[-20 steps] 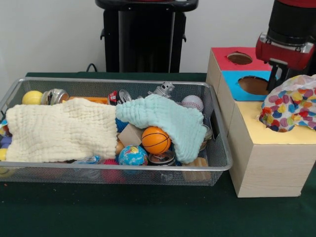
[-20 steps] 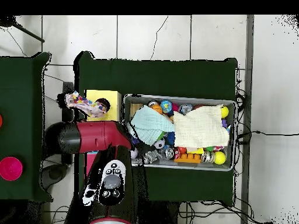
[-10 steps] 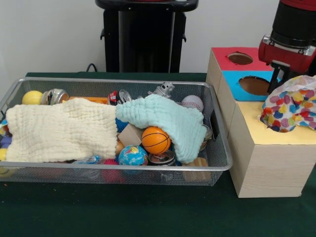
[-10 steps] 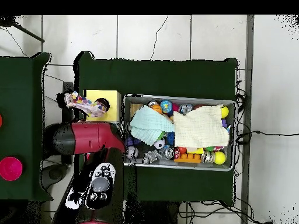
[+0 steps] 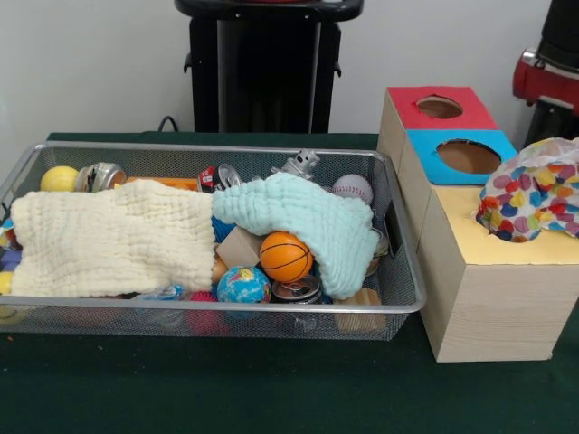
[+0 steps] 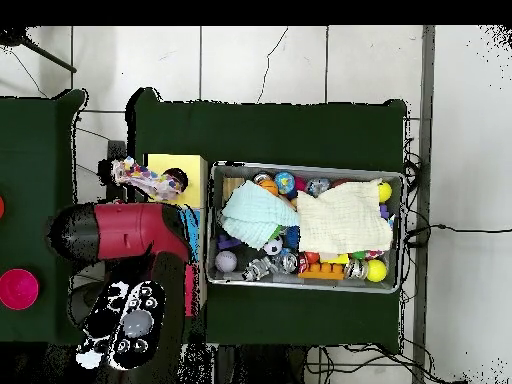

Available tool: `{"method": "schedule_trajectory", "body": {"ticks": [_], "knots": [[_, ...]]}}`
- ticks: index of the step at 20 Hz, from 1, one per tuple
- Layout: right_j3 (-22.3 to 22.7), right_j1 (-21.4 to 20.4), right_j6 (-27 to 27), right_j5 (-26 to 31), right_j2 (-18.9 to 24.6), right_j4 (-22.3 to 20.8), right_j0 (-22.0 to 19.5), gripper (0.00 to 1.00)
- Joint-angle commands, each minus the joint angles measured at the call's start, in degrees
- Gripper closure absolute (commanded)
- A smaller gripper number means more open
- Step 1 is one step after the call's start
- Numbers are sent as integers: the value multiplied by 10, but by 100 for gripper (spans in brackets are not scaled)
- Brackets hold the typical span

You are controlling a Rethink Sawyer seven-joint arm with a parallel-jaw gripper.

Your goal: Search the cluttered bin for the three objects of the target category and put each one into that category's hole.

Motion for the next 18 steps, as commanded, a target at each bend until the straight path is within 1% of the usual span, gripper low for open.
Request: {"method": "schedule_trajectory", "body": {"ticks": [1, 3, 6, 7, 10, 12, 15, 17, 18], "knots": [[-52, 12, 196, 100, -18, 45, 10, 100], [-56, 13, 195, 102, -22, 50, 14, 100], [-50, 18, 174, 80, -22, 55, 8, 100], [-52, 23, 155, 68, -26, 45, 2, 100], [-22, 29, 72, -9, 11, 38, -47, 100], [-21, 33, 45, -24, 18, 25, -64, 100], [-30, 40, 27, -32, 21, 10, -78, 100], [-45, 47, 20, -23, 23, 5, -84, 100], [-58, 52, 22, -12, 18, 0, -82, 100]]}}
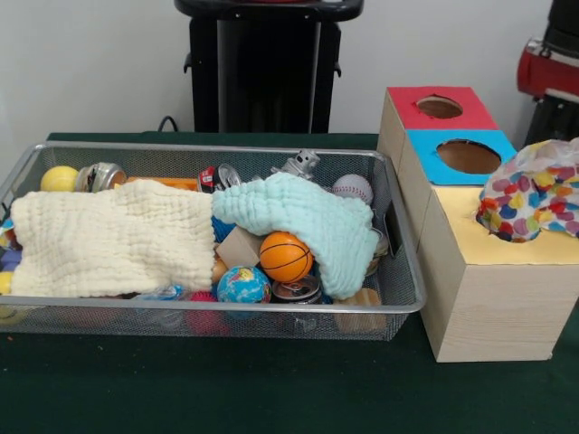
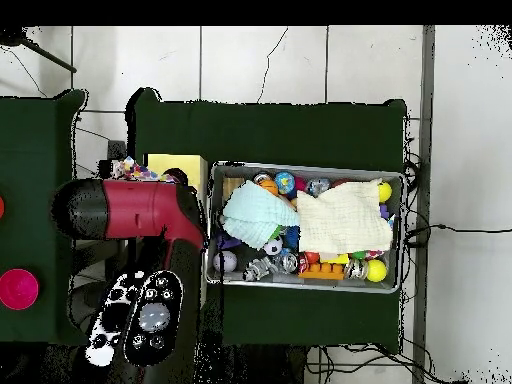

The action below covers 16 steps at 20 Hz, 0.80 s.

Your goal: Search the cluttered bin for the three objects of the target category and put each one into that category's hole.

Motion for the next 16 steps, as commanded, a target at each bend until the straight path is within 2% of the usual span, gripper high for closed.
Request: {"method": "schedule_trajectory", "body": {"ticks": [1, 8, 11, 16], "knots": [[-22, 52, 21, -12, 32, -30, -52, 100], [-30, 56, 15, -10, 48, -36, -67, 100], [-56, 57, 35, 29, 36, -34, -55, 100], [-124, 75, 107, 108, 1, -24, -15, 100]]}}
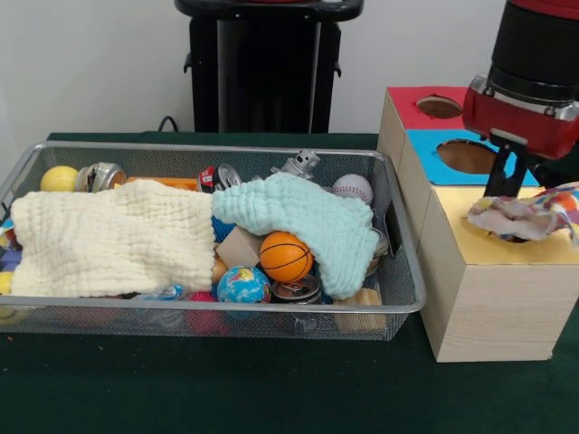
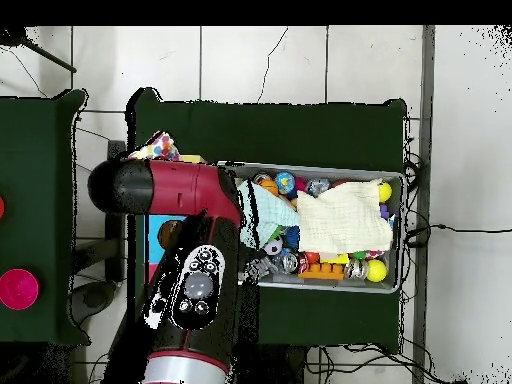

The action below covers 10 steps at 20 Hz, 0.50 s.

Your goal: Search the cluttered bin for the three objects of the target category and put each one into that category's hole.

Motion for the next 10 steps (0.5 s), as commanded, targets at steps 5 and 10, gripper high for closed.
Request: {"method": "schedule_trajectory", "body": {"ticks": [5, 10], "knots": [[-63, 44, 125, 98, 14, 15, 39, 100], [-39, 74, 176, 34, -7, 24, 77, 100]]}}
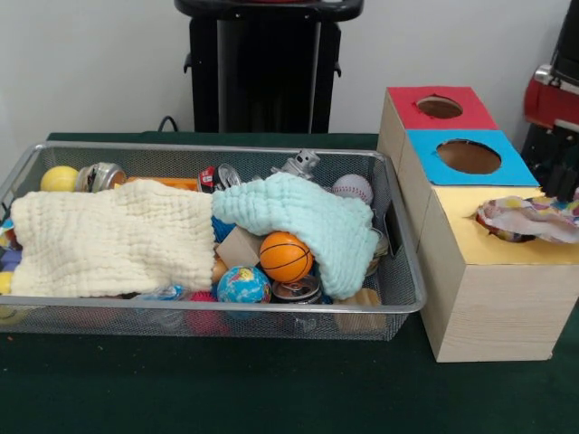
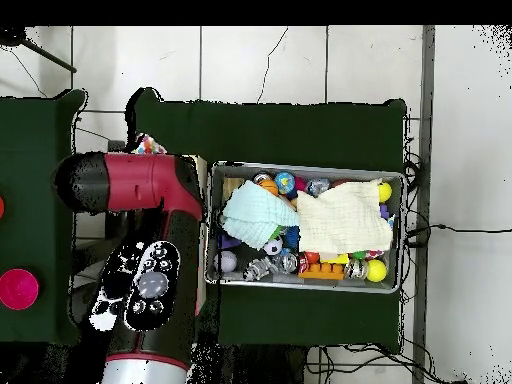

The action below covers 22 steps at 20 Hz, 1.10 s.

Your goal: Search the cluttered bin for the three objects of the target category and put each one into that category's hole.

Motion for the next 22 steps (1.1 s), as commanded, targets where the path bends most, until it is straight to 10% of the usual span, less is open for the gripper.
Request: {"method": "schedule_trajectory", "body": {"ticks": [1, 9, 22], "knots": [[26, 58, 174, -30, 4, 18, 35, 100], [101, 52, 44, -171, 63, -8, -31, 100], [116, 19, -39, -166, 98, -53, -98, 100]]}}
